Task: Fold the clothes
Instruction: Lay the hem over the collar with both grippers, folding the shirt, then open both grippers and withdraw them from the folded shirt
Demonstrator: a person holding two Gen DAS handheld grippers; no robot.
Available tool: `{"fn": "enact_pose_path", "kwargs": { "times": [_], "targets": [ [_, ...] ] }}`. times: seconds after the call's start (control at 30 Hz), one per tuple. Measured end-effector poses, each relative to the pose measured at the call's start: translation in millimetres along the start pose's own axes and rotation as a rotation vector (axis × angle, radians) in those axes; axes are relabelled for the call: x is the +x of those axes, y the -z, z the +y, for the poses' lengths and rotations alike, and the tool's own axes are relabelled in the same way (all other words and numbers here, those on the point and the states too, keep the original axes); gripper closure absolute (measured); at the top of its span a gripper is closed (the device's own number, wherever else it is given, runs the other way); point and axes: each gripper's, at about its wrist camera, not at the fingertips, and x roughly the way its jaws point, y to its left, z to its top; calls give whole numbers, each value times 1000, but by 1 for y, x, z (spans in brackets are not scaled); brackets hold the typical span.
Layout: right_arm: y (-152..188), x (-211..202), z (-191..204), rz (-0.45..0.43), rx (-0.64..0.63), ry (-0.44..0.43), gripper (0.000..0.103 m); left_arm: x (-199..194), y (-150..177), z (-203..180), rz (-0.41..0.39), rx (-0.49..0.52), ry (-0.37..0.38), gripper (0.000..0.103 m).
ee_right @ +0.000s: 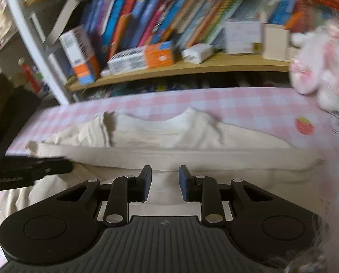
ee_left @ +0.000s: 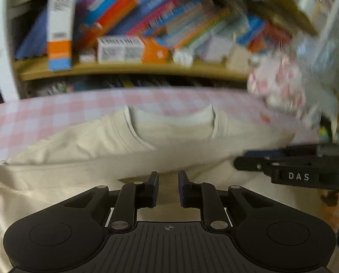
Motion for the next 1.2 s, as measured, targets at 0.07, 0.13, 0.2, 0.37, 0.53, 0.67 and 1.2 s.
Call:
{"fn": "enact_pose_path", "kwargs": {
  "times": [0.07,0.13,0.2,0.37,0.53,0.67,1.2],
  "targets": [
    [3,10,2,37,-18,7,79,11,3,1,48,17,-19,86],
    [6,18,3,69,-31,15,80,16,3,8,58,-2,-24,86],
    [5,25,2,74,-53,22,83,21,-5,17,58,-17,-35,86],
    [-34,36,-16,-45,-53,116,83,24,-50,56,-27,-99,-192,83],
    [-58,7,-55,-186,41,149,81,-18,-46,90,-151,-156,-195,83],
    [-22,-19,-56,-104,-67,20,81,-42,-7,60,-63,-11,-37,83],
    [-34,9,-40,-78,-37,56,80,-7,-28,59,-116,-184,-120,82]
  ]
}}
